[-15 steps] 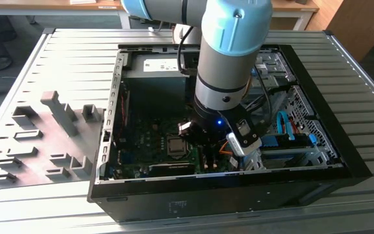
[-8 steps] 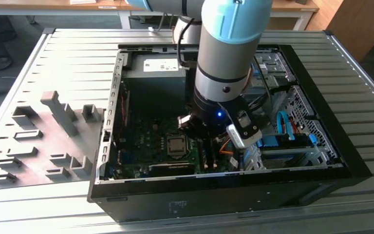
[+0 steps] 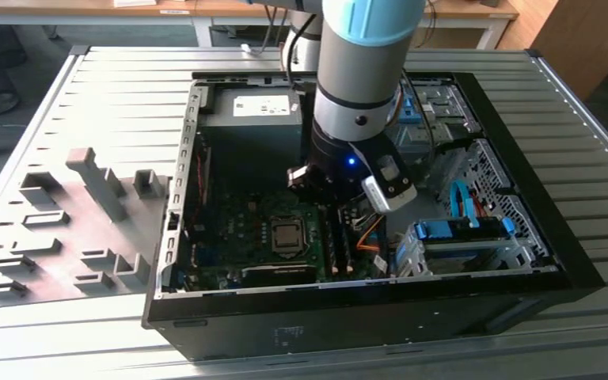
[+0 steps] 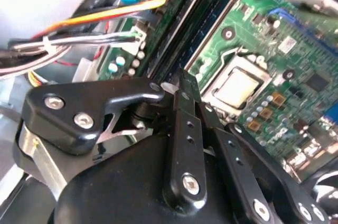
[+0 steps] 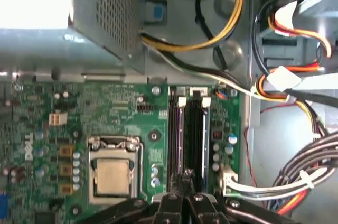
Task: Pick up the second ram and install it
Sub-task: 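Press down the second ram until it locks into place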
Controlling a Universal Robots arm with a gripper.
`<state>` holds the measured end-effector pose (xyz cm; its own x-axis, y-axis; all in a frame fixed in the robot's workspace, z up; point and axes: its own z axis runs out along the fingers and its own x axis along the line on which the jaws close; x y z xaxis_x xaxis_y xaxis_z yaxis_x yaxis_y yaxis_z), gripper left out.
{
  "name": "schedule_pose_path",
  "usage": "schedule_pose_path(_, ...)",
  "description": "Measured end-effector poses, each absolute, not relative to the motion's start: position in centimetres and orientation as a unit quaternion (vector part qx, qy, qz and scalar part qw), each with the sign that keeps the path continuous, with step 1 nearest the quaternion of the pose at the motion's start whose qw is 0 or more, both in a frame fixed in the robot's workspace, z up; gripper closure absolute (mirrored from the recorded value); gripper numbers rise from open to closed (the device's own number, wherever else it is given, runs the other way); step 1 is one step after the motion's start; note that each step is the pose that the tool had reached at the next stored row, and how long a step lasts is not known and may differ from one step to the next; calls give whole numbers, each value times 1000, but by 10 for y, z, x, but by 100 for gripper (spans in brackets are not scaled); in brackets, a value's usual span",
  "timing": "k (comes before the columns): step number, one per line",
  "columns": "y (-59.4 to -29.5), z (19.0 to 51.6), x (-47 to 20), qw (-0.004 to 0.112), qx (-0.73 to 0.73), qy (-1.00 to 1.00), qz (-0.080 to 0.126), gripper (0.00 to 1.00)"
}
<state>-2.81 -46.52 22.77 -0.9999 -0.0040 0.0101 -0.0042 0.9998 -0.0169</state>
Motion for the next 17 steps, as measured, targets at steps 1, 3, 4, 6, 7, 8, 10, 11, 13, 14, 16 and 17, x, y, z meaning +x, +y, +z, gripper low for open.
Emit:
schedule_pose_path(1, -465, 229, -28, 5, 2, -1000, 9, 90)
schedule_pose_path(3, -465, 235, -28, 5, 2, -1000, 10, 90)
schedule_pose_path(4, -465, 239, -28, 5, 2, -1000, 10, 90)
schedule_pose_path(6, -465, 248, -28, 5, 2, -1000, 11, 90)
schedule_pose_path(7, -465, 253, -28, 5, 2, -1000, 11, 90)
schedule_pose_path(8, -465, 257, -28, 5, 2, -1000, 11, 90)
schedule_pose_path(10, -465, 266, -28, 5, 2, -1000, 11, 90)
schedule_pose_path(11, -465, 270, -28, 5, 2, -1000, 11, 90)
schedule_pose_path(13, -465, 277, -28, 5, 2, -1000, 11, 90)
schedule_pose_path(14, -465, 278, -28, 5, 2, -1000, 11, 90)
schedule_pose_path(16, -465, 278, -28, 5, 2, -1000, 10, 90)
schedule_pose_path(17, -465, 278, -28, 5, 2, -1000, 10, 90)
